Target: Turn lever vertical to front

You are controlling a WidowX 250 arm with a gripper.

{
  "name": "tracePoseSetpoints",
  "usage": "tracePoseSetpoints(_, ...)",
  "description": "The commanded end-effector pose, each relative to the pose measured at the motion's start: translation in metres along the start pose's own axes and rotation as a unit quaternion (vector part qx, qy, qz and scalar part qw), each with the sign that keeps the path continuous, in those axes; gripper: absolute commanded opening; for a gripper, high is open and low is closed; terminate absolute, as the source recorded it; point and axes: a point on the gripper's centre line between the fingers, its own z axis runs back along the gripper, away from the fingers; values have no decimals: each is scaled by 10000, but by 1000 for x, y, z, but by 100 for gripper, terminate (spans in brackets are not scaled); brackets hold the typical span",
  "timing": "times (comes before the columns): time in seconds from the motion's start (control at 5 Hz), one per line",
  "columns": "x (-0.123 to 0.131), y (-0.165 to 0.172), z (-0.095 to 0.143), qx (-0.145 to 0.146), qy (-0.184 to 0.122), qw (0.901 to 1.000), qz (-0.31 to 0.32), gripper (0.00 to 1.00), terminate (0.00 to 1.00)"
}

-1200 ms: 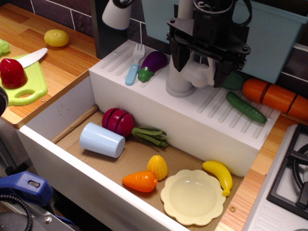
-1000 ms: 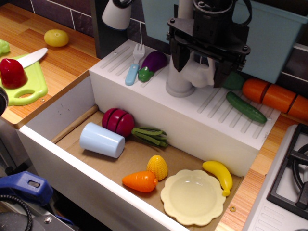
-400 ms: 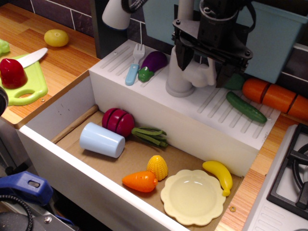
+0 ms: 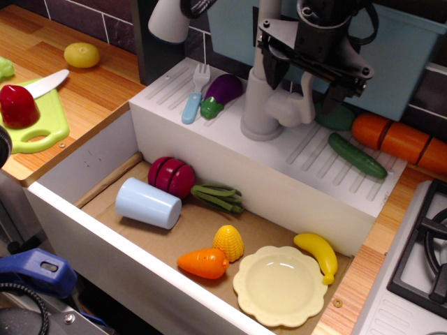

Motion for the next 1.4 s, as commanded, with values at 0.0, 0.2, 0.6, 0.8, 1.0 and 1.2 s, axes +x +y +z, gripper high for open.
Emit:
tracePoseSetpoints(0.0, 21, 2, 12, -17, -416, 9991, 59, 100, 0)
tracePoseSetpoints(0.2, 27, 3, 11, -41, -500, 9987, 52, 100, 0)
tracePoseSetpoints(0.6, 38, 4, 2, -144, -580, 9982, 68, 100, 0)
tracePoseSetpoints(0.8, 40, 5, -1, -95, -529, 9985, 90, 0, 0)
tracePoseSetpoints(1.0, 42, 5, -4, -100, -518, 9986, 107, 0, 0)
tracePoseSetpoints(1.2, 40, 2, -1, -79, -518, 9985, 173, 0, 0)
